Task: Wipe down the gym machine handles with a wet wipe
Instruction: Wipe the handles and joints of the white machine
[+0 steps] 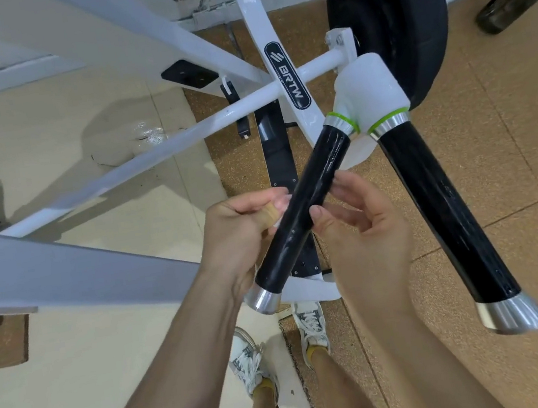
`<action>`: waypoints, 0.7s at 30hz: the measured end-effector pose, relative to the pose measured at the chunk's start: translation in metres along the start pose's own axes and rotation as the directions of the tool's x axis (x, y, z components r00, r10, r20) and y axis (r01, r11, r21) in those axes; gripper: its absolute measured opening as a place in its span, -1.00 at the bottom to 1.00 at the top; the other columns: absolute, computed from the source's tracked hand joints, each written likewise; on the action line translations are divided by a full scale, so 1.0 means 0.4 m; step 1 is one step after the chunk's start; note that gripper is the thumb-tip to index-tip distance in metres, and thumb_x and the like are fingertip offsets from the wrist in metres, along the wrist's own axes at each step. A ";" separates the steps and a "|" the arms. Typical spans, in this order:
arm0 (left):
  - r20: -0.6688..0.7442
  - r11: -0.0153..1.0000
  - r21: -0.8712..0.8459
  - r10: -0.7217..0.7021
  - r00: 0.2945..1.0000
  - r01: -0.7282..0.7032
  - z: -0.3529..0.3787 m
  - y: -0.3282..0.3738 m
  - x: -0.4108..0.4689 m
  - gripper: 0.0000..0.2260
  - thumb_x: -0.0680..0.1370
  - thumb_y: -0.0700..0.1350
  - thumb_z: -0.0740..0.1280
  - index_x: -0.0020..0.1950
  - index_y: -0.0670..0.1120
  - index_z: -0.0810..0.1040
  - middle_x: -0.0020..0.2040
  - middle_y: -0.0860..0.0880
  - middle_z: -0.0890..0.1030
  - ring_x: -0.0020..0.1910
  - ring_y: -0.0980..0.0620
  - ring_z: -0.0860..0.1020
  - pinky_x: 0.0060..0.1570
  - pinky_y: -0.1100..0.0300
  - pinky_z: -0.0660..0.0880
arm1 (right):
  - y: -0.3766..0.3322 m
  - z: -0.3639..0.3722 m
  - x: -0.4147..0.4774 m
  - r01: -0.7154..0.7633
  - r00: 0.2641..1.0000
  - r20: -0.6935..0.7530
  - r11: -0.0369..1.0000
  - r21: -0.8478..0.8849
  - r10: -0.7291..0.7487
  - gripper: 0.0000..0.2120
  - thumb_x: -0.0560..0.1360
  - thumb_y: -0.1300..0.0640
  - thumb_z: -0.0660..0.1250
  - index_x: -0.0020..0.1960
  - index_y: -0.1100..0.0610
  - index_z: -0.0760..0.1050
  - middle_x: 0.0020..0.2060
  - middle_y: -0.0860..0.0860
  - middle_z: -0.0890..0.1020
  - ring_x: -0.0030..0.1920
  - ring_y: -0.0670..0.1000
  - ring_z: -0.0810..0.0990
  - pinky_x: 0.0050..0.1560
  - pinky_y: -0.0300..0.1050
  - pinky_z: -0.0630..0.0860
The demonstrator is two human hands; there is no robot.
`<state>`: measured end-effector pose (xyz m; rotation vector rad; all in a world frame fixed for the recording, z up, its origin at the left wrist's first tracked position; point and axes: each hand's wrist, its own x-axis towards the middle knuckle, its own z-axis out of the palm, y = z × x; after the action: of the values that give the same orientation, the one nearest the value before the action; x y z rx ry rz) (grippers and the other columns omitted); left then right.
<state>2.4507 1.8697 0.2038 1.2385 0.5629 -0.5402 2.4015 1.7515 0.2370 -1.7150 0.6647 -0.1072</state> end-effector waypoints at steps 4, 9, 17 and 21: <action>0.052 0.994 0.100 -0.052 0.997 0.047 -0.028 0.006 -0.010 -0.90 0.36 -0.23 0.46 -0.15 -0.13 0.72 -0.14 -0.23 0.70 -0.16 -0.14 0.61 -0.02 0.02 0.56 | -0.016 -0.003 0.008 -0.003 0.999 0.044 0.997 -0.074 0.007 -0.40 0.40 0.27 0.48 0.31 -0.18 0.43 0.12 -0.26 0.58 -0.03 -0.21 0.62 0.01 -0.17 0.60; -0.019 0.992 0.124 0.022 1.000 -0.019 0.032 0.041 0.036 -0.87 0.41 -0.35 0.43 -0.26 -0.14 0.69 -0.22 -0.15 0.69 -0.29 -0.04 0.59 -0.25 0.21 0.57 | -0.015 0.002 0.010 0.029 0.997 0.069 0.989 -0.143 -0.019 -0.33 0.42 0.27 0.46 0.43 -0.09 0.34 0.07 -0.25 0.56 0.02 -0.16 0.60 0.00 -0.14 0.62; 0.004 0.986 0.155 0.052 0.999 -0.052 0.018 0.030 0.029 -0.86 0.41 -0.31 0.45 -0.27 -0.10 0.70 -0.25 -0.11 0.69 -0.24 -0.08 0.58 -0.14 0.04 0.57 | -0.006 0.004 0.015 0.034 0.997 0.078 0.991 -0.129 -0.025 -0.34 0.41 0.28 0.46 0.43 -0.05 0.35 0.10 -0.17 0.56 0.02 -0.16 0.59 -0.07 -0.30 0.60; 0.006 0.990 0.038 0.137 0.991 -0.137 0.069 0.050 0.056 -0.94 0.42 -0.28 0.46 -0.17 -0.13 0.68 -0.32 -0.07 0.68 -0.37 0.05 0.59 -0.26 0.19 0.54 | -0.018 -0.006 0.026 0.050 0.996 0.084 0.991 -0.127 -0.039 -0.42 0.43 0.30 0.45 0.38 -0.01 0.41 0.09 -0.12 0.57 0.05 -0.19 0.55 -0.14 -0.50 0.48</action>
<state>2.4832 1.8460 0.2096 1.3018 0.4622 -0.4389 2.4118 1.7452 0.2412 -1.8487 0.5838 -0.0258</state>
